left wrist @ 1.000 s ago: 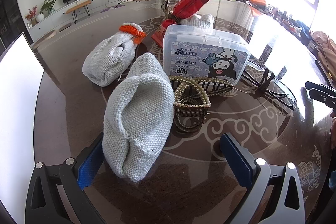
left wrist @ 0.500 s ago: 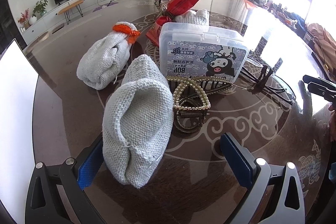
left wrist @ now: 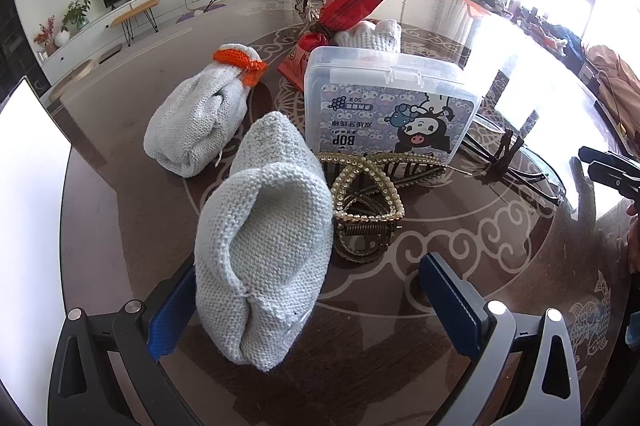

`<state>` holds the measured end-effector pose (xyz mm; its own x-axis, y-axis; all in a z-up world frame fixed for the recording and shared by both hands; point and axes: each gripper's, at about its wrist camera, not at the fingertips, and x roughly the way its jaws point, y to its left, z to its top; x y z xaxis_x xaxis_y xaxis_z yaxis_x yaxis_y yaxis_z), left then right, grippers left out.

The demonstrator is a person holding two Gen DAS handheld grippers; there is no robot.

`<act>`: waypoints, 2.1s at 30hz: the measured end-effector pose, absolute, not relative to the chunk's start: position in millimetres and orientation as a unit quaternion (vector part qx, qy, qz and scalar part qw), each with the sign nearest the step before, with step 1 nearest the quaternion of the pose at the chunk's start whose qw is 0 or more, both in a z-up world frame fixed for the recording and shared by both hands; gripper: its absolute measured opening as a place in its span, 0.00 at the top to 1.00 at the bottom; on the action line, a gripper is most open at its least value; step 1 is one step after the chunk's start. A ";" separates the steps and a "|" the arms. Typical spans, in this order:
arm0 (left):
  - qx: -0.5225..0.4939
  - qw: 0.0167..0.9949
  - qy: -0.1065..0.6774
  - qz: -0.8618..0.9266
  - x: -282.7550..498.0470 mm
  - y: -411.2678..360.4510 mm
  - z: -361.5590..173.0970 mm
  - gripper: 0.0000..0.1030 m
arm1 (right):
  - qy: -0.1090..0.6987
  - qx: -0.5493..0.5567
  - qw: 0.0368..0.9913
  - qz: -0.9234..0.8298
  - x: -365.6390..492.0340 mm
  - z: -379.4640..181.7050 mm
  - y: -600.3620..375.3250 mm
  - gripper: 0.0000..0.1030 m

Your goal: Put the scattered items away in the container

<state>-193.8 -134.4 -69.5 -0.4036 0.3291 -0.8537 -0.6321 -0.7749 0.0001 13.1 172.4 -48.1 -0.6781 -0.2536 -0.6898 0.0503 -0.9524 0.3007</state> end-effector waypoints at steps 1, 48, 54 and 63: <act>-0.465 0.291 0.165 0.820 -193.7 -133.9 -70.0 0.00 | -0.130 0.392 0.084 -0.907 13.2 -48.1 172.4 0.43; -0.466 0.099 0.056 0.877 -100.2 -120.7 -72.2 0.00 | 0.108 0.437 0.215 -0.867 -94.5 -52.9 28.7 0.41; -0.468 0.092 0.051 0.877 -102.9 -120.0 -73.3 0.00 | 0.108 0.426 0.217 -0.872 -98.6 -55.9 26.4 0.41; -0.468 0.081 0.045 0.879 -102.1 -118.6 -73.3 0.00 | 0.098 0.429 0.206 -0.874 -99.6 -55.8 28.5 0.38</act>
<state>-102.1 -118.6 -73.3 -0.5495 0.1003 -0.8294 -0.1845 -0.9828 0.0034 -99.6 28.5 -55.8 -0.5480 -0.2752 -0.7899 0.4436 -0.8962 0.0044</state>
